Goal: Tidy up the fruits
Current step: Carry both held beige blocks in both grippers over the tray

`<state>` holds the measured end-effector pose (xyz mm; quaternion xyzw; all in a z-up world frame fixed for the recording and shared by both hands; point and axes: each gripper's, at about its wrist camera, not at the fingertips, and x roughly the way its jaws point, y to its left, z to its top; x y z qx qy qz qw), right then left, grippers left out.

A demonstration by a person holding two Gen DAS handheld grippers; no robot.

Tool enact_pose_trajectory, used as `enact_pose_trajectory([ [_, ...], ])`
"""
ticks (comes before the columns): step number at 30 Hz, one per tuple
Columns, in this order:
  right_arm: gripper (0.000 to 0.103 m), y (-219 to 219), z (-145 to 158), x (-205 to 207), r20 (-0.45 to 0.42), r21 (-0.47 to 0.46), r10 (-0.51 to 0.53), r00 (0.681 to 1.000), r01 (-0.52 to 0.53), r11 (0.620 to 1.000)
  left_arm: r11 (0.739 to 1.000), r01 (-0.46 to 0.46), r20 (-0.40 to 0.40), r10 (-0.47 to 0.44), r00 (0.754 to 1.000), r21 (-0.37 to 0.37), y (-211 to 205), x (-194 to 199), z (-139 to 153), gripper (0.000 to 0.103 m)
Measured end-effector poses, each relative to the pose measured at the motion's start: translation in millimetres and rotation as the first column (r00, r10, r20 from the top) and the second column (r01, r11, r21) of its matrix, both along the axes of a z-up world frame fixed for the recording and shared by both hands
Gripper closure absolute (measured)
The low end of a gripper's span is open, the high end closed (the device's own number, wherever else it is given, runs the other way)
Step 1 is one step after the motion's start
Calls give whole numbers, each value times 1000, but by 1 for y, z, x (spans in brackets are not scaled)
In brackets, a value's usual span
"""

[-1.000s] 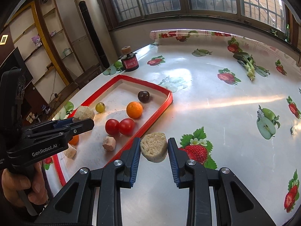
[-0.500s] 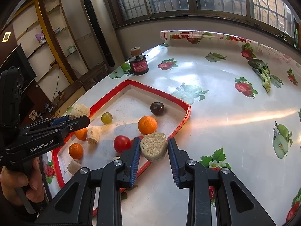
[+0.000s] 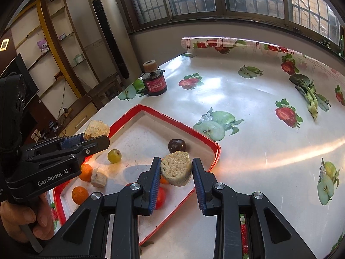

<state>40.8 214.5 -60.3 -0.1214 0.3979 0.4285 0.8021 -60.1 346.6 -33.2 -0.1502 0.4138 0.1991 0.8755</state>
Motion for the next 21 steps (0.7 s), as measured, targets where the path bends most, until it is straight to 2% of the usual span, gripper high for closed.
enact_pose_trajectory([
  [21, 73, 24, -21, 28, -6, -51, 10, 1000, -10, 999, 1000, -5, -71, 3, 997, -27, 13, 44, -32, 70],
])
